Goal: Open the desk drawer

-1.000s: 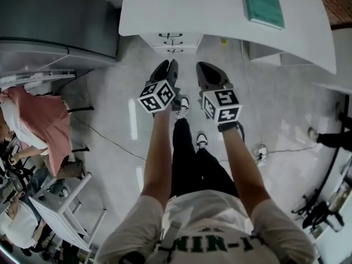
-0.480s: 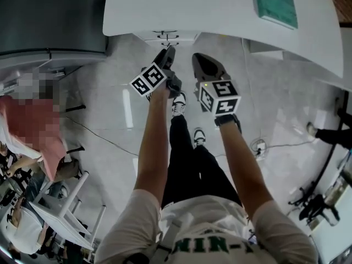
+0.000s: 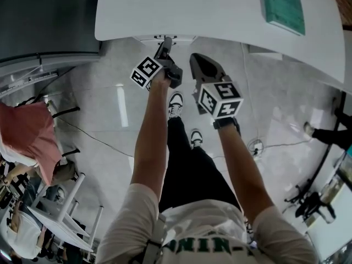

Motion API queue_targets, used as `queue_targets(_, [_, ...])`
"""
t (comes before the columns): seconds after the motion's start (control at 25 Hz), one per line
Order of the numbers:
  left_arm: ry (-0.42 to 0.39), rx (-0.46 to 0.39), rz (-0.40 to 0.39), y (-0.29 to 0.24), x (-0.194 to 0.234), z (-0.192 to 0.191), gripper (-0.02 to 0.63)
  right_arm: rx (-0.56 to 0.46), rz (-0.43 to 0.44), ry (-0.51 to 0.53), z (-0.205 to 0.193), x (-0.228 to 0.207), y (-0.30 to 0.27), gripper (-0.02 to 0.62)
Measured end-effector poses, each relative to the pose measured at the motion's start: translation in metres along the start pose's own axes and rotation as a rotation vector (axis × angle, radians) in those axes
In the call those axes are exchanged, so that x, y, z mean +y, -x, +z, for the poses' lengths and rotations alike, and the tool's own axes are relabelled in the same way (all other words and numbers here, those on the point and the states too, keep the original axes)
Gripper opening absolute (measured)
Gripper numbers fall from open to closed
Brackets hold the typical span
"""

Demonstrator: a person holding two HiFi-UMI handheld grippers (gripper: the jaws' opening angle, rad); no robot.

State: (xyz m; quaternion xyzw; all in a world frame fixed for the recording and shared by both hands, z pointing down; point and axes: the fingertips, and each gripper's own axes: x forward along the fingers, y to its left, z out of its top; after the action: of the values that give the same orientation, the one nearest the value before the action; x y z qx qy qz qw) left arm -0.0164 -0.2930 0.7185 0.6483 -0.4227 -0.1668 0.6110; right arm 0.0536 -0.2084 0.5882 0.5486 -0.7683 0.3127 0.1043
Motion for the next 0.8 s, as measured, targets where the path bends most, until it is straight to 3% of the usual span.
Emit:
queue_targets(0.28, [0.098, -0.039, 0.026, -0.025, 0.015, 0.011, 0.178, 0.007, -0.009, -0.031, 0.000, -0.012, -0.005, -0.006])
queue_targets(0.4, [0.127, -0.056, -0.006, -0.031, 0.012, 0.013, 0.135, -0.004, -0.005, -0.078, 0.003, -0.016, -0.006, -0.006])
queue_targets(0.48, [0.128, -0.064, -0.041, -0.032, 0.004, 0.014, 0.035, 0.010, -0.005, -0.071, 0.000, -0.017, -0.007, -0.006])
queue_targets(0.6, [0.154, -0.066, -0.065, -0.030, 0.001, 0.014, 0.028, 0.031, 0.003, -0.063, -0.006, -0.016, -0.008, -0.006])
queue_targets(0.8, [0.178, -0.073, -0.071, -0.029, -0.001, 0.015, 0.025, 0.018, -0.009, -0.135, -0.006, -0.020, -0.008, -0.006])
